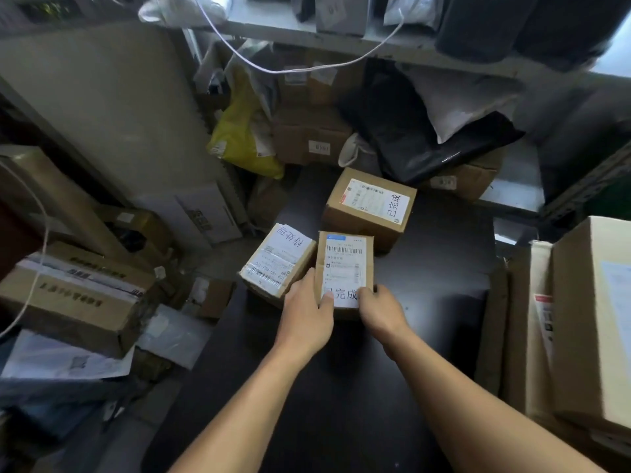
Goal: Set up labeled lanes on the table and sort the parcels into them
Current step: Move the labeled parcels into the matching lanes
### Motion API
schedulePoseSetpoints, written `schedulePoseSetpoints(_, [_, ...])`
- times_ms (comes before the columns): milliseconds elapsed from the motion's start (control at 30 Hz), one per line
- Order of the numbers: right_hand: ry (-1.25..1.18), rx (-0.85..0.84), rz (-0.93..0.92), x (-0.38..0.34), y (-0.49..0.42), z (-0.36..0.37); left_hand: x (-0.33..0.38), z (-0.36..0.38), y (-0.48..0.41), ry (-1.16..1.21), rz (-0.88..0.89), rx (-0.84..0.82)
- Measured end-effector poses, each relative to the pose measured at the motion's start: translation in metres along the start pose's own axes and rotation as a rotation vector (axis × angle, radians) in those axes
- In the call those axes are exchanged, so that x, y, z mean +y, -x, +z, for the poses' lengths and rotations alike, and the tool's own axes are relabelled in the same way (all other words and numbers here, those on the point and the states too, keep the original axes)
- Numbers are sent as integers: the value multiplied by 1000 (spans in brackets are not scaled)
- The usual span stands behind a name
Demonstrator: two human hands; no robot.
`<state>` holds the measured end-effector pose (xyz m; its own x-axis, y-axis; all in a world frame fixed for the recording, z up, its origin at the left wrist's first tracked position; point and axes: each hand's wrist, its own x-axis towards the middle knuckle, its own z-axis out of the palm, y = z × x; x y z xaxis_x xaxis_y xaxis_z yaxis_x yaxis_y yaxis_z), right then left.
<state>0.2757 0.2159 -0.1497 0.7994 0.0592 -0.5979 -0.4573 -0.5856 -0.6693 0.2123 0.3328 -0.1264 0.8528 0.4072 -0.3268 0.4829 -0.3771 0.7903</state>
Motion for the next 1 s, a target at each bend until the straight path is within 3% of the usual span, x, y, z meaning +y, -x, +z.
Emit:
schedulePoseSetpoints(167, [12,-17,104,13,-3,-13,-15,6,-4,-53,-114,-58])
schedulePoseSetpoints(300, [-90,-86,-7,21,-3,-6,-17,12,1,74,-158,-126])
schedulePoseSetpoints(733, [-314,-6,69,39,30,-14,-11,19,32,131,-44,-216])
schedulePoseSetpoints(1000, [-515,-118,-86,3,78,-54,29,-23,61,238,69,-145])
